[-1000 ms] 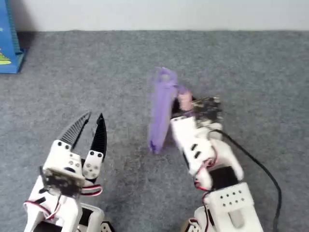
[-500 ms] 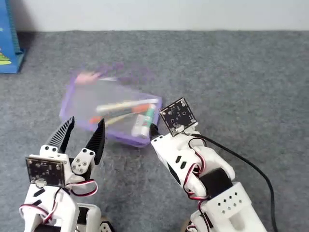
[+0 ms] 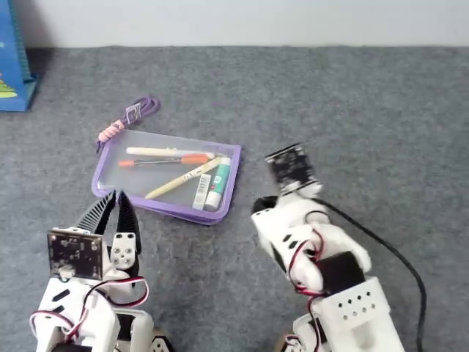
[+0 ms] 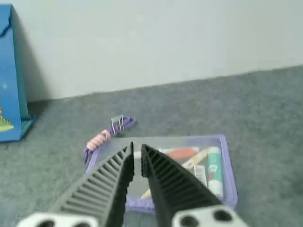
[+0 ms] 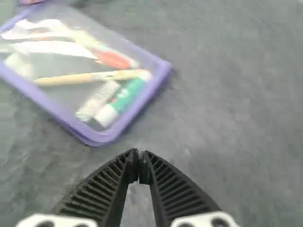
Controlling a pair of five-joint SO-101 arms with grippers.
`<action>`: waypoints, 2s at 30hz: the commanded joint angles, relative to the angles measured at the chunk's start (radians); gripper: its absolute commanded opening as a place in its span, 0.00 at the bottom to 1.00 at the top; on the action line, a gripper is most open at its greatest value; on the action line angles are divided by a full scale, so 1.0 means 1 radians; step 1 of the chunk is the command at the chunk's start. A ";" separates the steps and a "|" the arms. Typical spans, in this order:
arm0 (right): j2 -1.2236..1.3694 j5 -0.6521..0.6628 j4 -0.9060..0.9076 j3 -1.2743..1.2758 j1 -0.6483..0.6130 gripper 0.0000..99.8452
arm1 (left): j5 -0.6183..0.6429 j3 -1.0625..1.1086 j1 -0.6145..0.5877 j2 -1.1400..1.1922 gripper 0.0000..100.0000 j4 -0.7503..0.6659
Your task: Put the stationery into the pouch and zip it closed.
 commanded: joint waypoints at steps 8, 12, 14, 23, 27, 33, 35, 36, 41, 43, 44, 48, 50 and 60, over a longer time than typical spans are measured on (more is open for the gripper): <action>-0.018 -0.041 0.160 -0.041 0.170 0.01 | -0.121 0.163 -0.060 -0.015 0.01 -0.052; -0.018 -0.043 0.151 0.026 0.173 0.01 | -0.123 0.254 -0.100 -0.015 0.01 -0.057; -0.018 -0.043 0.127 0.061 0.174 0.01 | -0.121 0.278 -0.114 -0.015 0.01 -0.057; -0.280 -0.044 -0.033 0.331 0.216 0.01 | -0.127 0.466 -0.114 -0.015 0.01 -0.104; -0.559 -0.044 0.028 0.443 0.222 0.01 | -0.123 0.529 -0.114 -0.015 0.01 -0.155; -0.687 -0.043 0.093 0.528 0.272 0.01 | -0.123 0.581 -0.114 -0.015 0.01 -0.161; -0.665 -0.043 0.096 0.539 0.286 0.01 | -0.123 0.611 -0.114 -0.015 0.01 -0.161; -0.667 -0.043 0.096 0.549 0.294 0.01 | -0.123 0.618 -0.114 -0.015 0.01 -0.157; -0.716 -0.043 0.093 0.647 0.294 0.01 | -0.123 0.618 -0.114 -0.015 0.01 -0.155; -0.714 -0.041 0.091 0.694 0.292 0.01 | -0.123 0.618 -0.114 -0.015 0.01 -0.152; -0.710 -0.041 0.101 0.697 0.298 0.01 | -0.123 0.618 -0.114 -0.015 0.01 -0.144; -0.710 -0.037 0.104 0.695 0.300 0.01 | -0.123 0.618 -0.114 -0.015 0.01 -0.081; -0.702 -0.035 0.108 0.695 0.298 0.01 | -0.123 0.618 -0.114 -0.015 0.01 -0.054; -0.710 -0.035 0.252 0.695 0.300 0.01 | -0.123 0.618 -0.109 -0.015 0.01 -0.021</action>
